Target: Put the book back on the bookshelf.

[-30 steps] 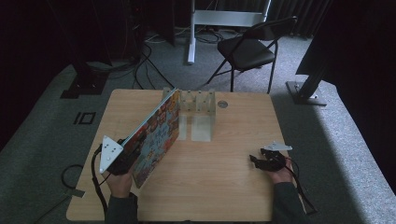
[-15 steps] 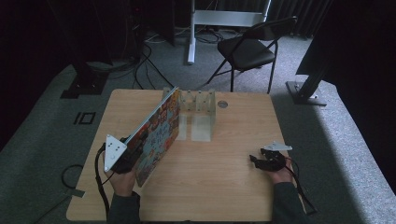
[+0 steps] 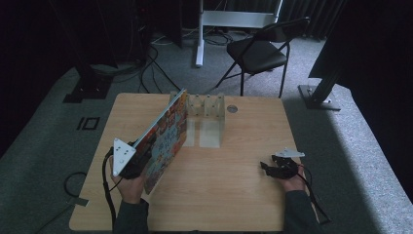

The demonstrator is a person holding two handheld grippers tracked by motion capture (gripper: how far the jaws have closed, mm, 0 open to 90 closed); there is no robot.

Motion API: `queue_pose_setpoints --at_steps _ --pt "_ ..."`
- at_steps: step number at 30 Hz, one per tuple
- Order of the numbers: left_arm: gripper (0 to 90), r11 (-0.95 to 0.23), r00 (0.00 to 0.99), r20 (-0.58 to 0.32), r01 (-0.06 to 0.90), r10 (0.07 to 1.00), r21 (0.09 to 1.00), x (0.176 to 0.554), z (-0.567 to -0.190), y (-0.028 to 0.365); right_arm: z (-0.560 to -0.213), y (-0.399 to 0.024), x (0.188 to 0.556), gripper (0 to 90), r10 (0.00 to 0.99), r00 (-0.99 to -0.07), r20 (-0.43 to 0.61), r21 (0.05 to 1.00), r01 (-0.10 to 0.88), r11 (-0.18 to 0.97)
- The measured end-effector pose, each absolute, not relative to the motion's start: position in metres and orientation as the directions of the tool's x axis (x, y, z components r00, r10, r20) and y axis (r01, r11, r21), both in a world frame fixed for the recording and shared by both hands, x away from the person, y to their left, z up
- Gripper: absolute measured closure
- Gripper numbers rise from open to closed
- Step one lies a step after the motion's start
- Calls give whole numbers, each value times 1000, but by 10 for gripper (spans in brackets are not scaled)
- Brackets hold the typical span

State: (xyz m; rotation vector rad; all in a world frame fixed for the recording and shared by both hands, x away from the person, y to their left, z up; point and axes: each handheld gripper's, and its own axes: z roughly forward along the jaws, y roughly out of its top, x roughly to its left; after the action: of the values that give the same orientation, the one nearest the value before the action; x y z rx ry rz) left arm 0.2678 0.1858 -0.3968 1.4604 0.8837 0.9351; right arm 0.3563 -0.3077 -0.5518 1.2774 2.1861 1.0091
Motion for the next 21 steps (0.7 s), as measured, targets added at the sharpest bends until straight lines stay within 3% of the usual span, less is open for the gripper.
queue_pose_setpoints --at_steps 21 --pt "800 -47 372 34 28 927 998 277 -398 183 -552 -308 356 360 869 -494 10 758 571 316"
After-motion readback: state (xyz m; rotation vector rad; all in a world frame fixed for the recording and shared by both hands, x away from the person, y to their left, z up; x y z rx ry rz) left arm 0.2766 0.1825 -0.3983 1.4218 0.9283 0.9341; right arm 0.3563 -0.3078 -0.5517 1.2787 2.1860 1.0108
